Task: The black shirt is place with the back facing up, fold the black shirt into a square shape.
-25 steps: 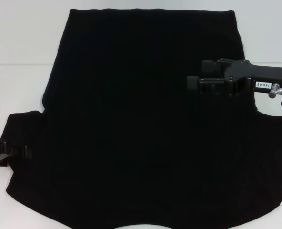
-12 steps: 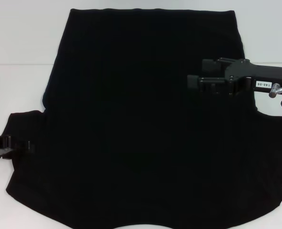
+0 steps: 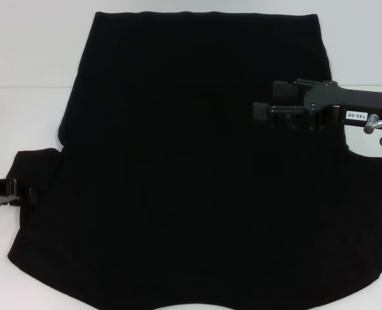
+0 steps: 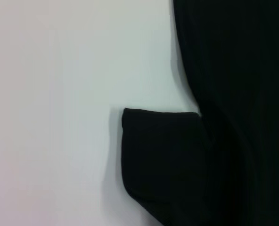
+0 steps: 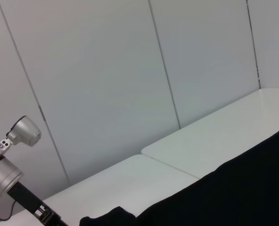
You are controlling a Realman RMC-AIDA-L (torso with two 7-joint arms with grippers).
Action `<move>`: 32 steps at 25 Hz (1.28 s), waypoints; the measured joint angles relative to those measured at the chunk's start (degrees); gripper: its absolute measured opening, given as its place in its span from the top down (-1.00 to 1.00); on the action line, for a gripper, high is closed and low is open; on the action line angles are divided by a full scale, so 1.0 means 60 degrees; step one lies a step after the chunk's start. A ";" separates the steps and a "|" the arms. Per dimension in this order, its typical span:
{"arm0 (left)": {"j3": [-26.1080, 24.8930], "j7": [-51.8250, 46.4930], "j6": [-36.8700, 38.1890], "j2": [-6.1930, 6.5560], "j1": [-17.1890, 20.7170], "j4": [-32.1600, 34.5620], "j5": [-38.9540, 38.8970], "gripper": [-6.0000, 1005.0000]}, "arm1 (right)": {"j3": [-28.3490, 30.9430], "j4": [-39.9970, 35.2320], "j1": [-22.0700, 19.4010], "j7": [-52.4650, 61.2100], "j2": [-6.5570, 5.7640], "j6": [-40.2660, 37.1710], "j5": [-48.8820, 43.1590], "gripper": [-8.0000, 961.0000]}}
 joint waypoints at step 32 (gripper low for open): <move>-0.0220 -0.0014 -0.1652 0.0072 0.0032 0.0183 0.0063 0.99 | 0.0104 0.0088 -0.0035 -0.0164 0.0154 0.0089 0.0249 -0.93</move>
